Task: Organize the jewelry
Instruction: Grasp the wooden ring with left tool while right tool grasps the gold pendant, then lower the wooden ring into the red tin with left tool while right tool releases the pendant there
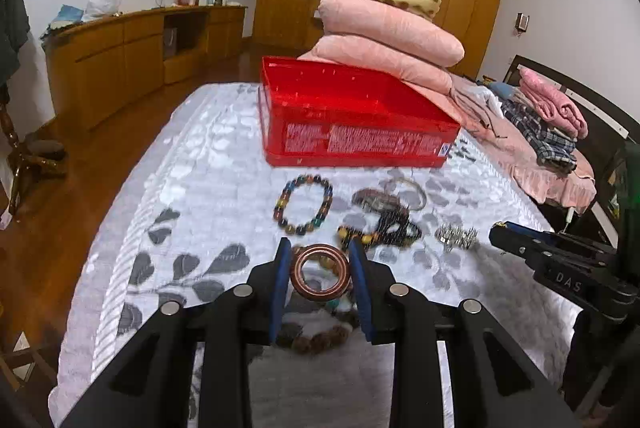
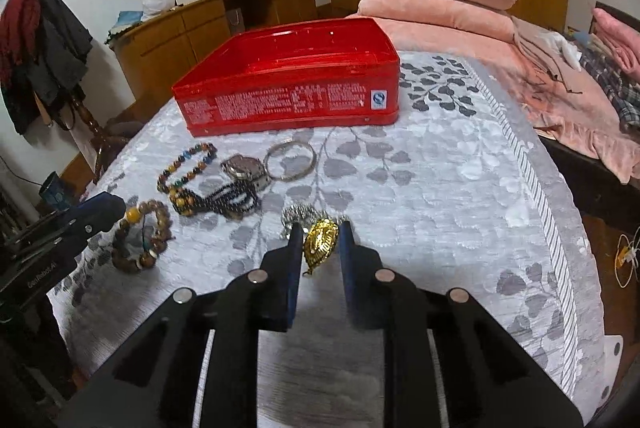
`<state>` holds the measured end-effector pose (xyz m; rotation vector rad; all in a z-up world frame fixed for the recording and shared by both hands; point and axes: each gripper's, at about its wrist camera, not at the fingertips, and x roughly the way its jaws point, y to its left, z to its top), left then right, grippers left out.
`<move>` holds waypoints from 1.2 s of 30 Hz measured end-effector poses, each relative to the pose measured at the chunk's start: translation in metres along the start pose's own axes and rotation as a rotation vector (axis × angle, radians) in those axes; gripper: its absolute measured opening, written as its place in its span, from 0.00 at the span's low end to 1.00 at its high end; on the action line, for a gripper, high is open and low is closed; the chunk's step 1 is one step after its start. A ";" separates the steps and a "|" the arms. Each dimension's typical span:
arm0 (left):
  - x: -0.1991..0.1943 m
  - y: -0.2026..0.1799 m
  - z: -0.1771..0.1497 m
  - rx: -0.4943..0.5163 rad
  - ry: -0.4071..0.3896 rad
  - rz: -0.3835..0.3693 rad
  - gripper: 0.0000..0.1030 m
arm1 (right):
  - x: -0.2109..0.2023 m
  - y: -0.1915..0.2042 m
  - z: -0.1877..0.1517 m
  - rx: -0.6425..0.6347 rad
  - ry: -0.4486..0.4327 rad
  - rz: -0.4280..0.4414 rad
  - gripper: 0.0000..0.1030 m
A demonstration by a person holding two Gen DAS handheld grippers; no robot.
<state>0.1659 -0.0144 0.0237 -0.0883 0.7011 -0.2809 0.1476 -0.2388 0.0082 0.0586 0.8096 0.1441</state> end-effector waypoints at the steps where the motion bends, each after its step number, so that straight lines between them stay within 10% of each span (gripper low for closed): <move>1: 0.000 -0.001 0.003 0.002 -0.006 0.000 0.29 | 0.000 0.000 0.002 0.000 -0.006 0.002 0.17; 36: 0.045 -0.012 0.087 0.000 -0.063 0.019 0.28 | 0.026 -0.003 0.089 0.017 -0.085 0.048 0.09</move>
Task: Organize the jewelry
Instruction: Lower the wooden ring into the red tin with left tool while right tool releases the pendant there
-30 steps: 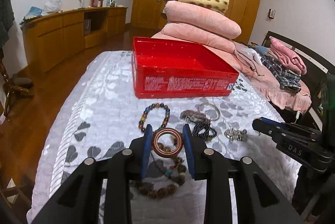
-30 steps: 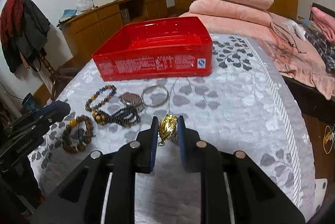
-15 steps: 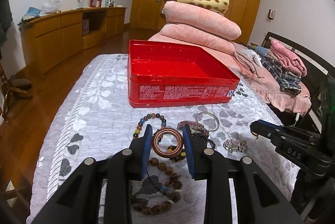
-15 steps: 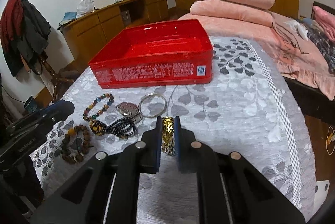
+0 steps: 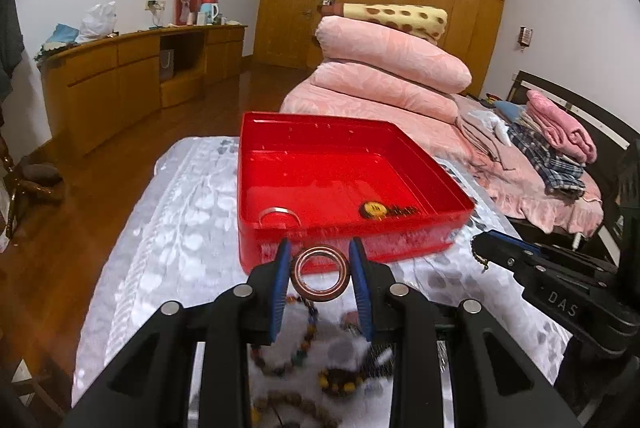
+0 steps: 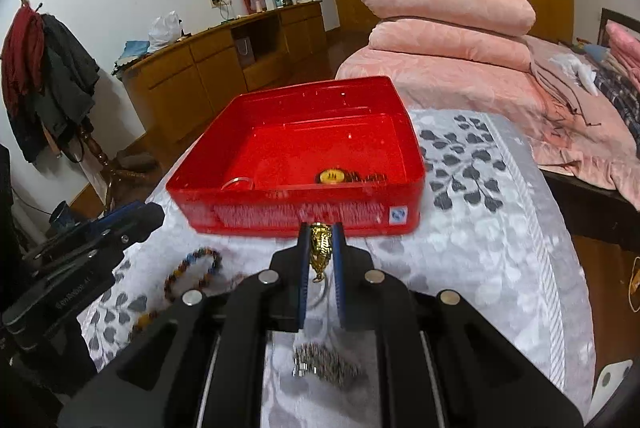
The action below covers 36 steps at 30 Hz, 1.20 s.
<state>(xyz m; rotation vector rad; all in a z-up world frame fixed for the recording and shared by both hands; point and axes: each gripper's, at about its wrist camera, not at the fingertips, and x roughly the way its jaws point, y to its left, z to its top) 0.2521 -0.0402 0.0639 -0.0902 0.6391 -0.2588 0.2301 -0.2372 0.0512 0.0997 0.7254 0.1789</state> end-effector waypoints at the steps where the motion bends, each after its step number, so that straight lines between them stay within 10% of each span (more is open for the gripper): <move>1: 0.003 0.000 0.004 -0.001 -0.002 0.006 0.28 | 0.003 0.000 0.005 0.002 -0.001 0.002 0.09; 26: 0.102 -0.007 0.062 -0.008 0.074 0.099 0.29 | 0.083 -0.010 0.072 0.041 0.054 0.020 0.13; 29: 0.108 -0.005 0.059 -0.017 0.097 0.102 0.46 | 0.087 -0.013 0.071 0.046 0.055 0.001 0.25; 36: 0.091 -0.003 0.062 -0.016 0.057 0.108 0.47 | 0.075 -0.018 0.070 0.068 0.029 0.002 0.25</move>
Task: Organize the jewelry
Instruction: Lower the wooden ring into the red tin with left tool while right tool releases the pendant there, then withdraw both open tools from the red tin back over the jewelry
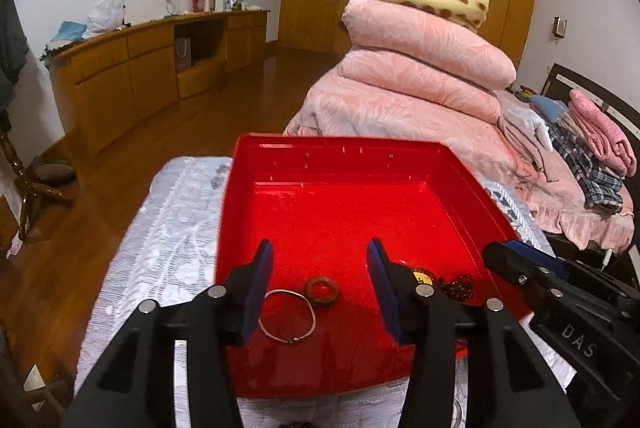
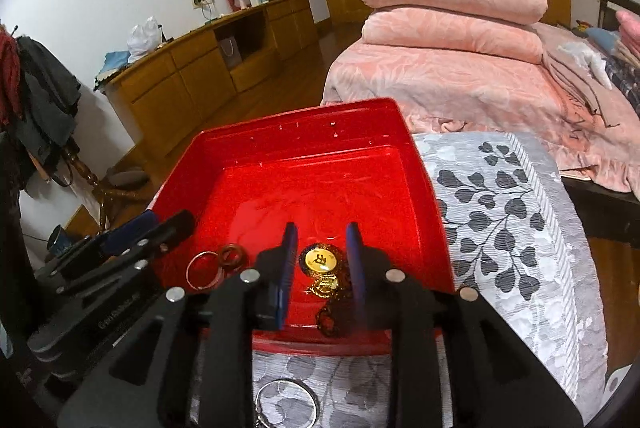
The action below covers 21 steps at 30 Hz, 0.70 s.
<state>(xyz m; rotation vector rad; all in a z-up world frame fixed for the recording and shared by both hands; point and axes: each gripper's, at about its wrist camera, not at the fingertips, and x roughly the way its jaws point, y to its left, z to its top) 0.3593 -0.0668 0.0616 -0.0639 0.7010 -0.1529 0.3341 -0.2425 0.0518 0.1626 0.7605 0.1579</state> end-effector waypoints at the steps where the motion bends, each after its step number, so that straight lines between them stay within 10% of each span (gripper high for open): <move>1: -0.005 0.002 0.000 0.002 -0.008 -0.001 0.47 | -0.005 0.000 -0.001 0.000 -0.008 0.002 0.25; 21: -0.112 0.054 -0.124 0.004 -0.020 0.092 0.78 | -0.083 -0.003 -0.142 -0.060 0.030 -0.071 0.67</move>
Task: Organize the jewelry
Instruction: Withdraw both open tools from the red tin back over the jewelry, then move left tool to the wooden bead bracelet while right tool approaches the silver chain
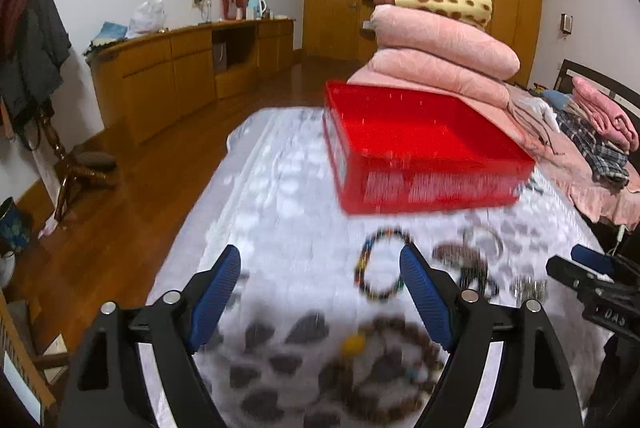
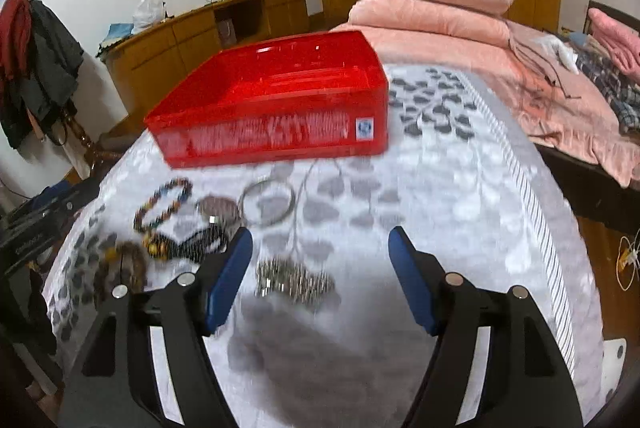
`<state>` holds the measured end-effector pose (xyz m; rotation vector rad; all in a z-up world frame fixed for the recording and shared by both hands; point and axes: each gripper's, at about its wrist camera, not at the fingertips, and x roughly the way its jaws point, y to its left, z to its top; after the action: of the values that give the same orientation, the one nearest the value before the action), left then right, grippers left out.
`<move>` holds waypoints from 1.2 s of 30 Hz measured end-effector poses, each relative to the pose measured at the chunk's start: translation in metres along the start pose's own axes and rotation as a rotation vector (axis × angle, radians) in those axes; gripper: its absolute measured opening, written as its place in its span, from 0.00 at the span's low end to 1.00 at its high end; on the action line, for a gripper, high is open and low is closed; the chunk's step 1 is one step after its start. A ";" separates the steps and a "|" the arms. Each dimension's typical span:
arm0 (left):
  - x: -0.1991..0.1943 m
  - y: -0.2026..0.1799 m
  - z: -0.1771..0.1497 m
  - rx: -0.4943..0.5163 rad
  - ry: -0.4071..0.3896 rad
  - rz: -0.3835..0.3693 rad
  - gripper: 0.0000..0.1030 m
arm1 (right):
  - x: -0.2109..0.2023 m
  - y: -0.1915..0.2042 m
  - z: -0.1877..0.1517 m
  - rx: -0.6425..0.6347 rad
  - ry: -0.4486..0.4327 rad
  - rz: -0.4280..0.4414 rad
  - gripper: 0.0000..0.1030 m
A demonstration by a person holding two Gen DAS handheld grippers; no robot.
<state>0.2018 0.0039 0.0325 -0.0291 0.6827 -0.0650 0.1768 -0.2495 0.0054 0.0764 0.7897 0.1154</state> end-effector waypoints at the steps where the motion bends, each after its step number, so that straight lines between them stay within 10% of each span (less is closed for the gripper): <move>1: -0.001 -0.001 -0.004 0.000 0.009 -0.004 0.78 | -0.001 0.001 -0.003 0.001 0.007 0.001 0.67; 13: -0.003 -0.013 -0.041 0.059 0.077 0.010 0.77 | -0.009 0.006 -0.018 -0.006 0.017 0.012 0.67; 20: 0.014 -0.009 -0.045 0.043 0.178 -0.056 0.53 | -0.008 0.009 -0.019 -0.012 0.021 0.020 0.67; 36: 0.023 -0.018 -0.041 0.090 0.208 -0.085 0.60 | 0.019 0.010 -0.016 -0.022 0.119 0.029 0.67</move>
<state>0.1928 -0.0160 -0.0134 0.0355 0.8855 -0.1826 0.1777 -0.2366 -0.0179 0.0602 0.9061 0.1576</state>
